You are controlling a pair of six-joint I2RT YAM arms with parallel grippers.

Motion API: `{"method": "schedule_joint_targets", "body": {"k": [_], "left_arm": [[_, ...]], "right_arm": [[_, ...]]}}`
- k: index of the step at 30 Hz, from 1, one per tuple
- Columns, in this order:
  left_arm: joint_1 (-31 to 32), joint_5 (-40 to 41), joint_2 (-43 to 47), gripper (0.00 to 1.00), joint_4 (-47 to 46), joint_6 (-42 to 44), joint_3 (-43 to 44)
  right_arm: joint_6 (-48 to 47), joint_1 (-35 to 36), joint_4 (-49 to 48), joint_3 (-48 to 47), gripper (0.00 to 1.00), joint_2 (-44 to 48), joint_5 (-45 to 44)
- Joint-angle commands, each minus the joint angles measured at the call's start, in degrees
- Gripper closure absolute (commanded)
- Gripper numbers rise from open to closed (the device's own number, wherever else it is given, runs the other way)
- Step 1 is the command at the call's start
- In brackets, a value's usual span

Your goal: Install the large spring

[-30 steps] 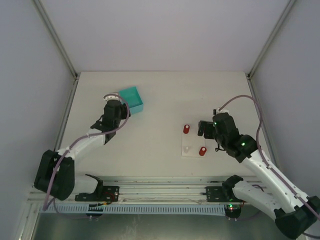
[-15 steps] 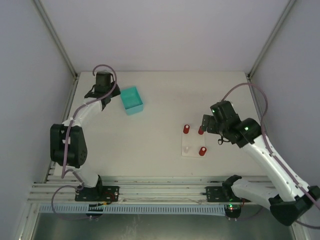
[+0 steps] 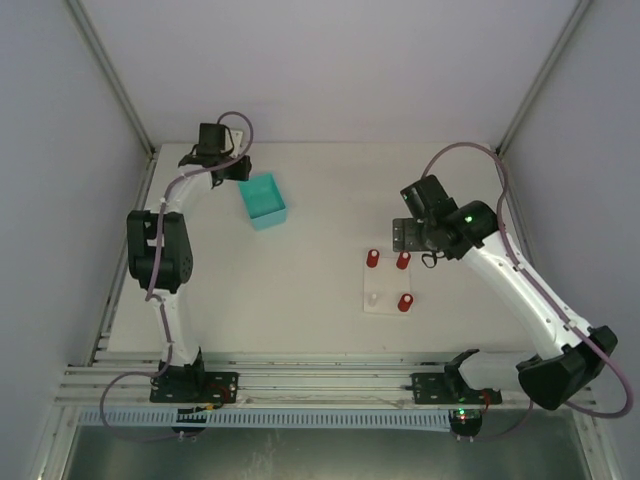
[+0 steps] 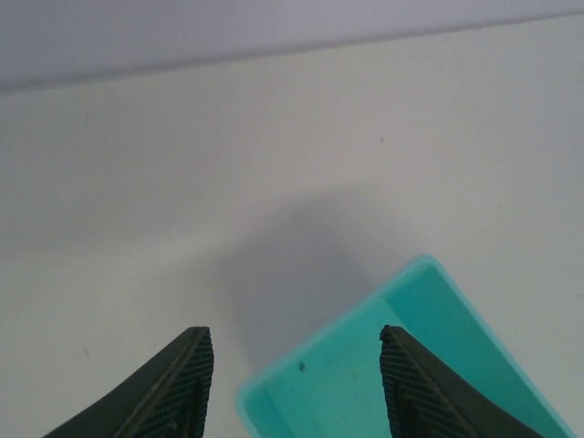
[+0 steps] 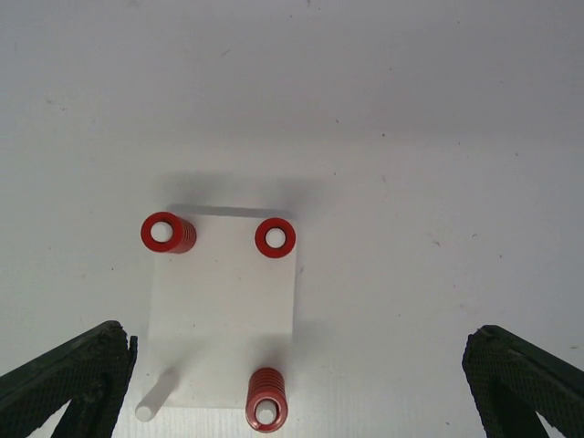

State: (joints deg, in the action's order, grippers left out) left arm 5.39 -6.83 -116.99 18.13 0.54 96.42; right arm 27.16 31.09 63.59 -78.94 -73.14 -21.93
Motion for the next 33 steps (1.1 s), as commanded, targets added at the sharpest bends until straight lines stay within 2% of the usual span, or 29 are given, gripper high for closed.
{"method": "schedule_joint_targets", "body": {"k": [1,6,10,18,25,33], "left_arm": [[-2.3,-8.97,-3.94,0.46,3.48,13.47,7.12],[-2.22,-13.89,-8.2,0.47,3.98,16.91,9.51],[-2.14,-13.23,-11.43,0.44,4.43,17.75,11.71],[-1.88,-13.57,-13.65,0.46,4.94,19.35,11.57],[-1.31,-12.01,-12.42,0.57,6.06,20.88,9.91],[-0.23,-6.36,-7.47,0.69,6.7,22.52,4.1]], "right_arm": [[-1.91,-0.15,3.71,-2.47,0.01,0.56,0.54],[-1.12,-0.15,5.38,-4.8,0.01,-0.2,-0.13],[-0.96,-0.15,6.63,-7.07,0.01,-1.16,0.05],[-0.44,-0.16,8.42,-9.48,0.0,-1.94,-1.69],[-0.09,-0.15,8.41,-9.13,0.0,-1.93,-1.82],[-0.81,-0.13,7.69,-8.98,0.01,-3.08,-1.34]]}}
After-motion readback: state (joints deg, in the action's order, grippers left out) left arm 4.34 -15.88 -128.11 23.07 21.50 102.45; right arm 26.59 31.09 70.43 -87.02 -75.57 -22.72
